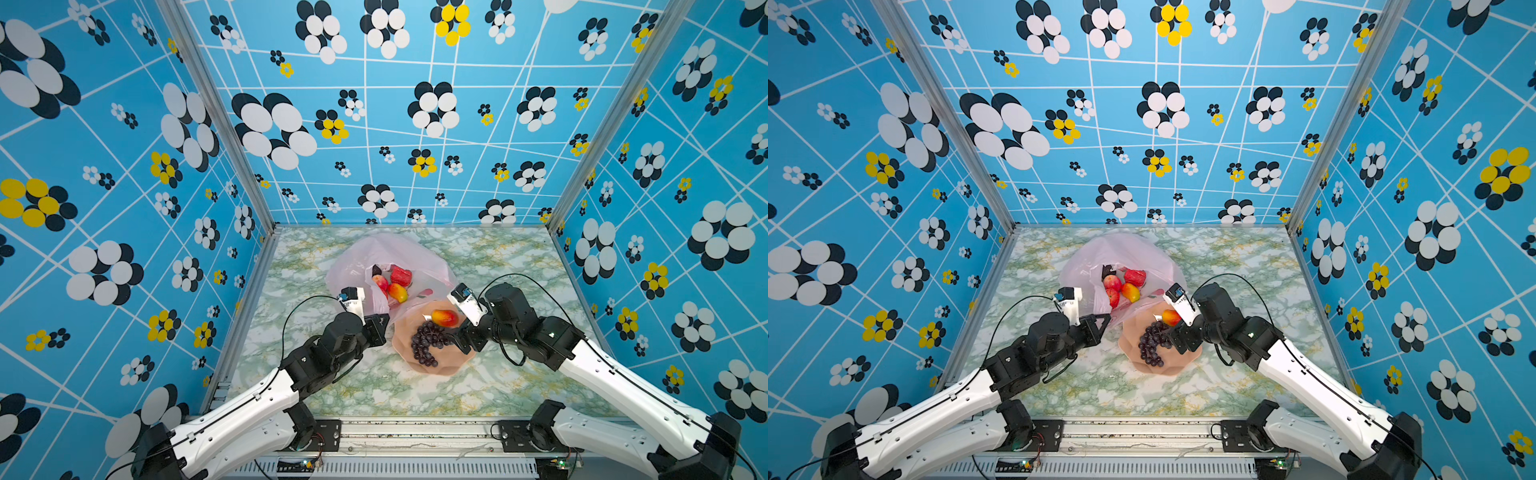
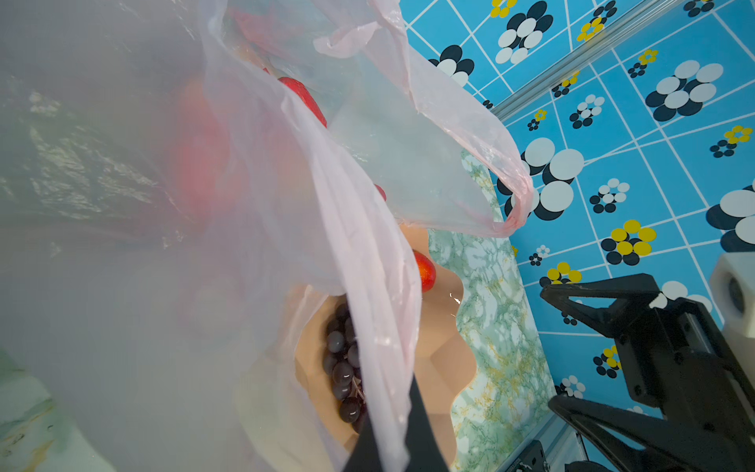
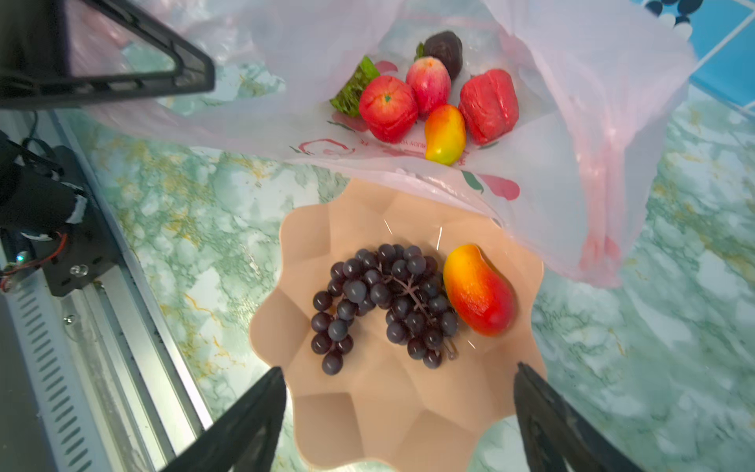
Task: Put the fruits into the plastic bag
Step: 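Withdraw the right gripper from the bag back over the grapes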
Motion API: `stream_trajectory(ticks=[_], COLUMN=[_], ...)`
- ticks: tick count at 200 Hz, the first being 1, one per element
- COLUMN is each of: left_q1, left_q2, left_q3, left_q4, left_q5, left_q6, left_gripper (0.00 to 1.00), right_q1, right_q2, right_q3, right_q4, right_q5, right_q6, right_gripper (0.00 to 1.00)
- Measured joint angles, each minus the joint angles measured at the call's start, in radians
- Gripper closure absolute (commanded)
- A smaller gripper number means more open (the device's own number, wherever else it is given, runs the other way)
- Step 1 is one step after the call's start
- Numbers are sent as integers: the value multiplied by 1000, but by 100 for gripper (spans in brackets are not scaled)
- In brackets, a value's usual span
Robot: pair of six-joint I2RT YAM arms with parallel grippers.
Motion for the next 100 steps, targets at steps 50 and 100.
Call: stream_trajectory(ticks=[50,100], left_q1=[0,0], left_q2=[3,3], left_q3=[0,0], left_q4=[6,6], left_q5=[0,-5], left_q6=[-1,-3], left_gripper=[100,100], right_q1=[7,120], right_q2=[72,232], right_q3=[24,80], right_q4=[-58,-119], right_q5=[-3,-85], right_q6=[103,482], right_gripper=[40,33])
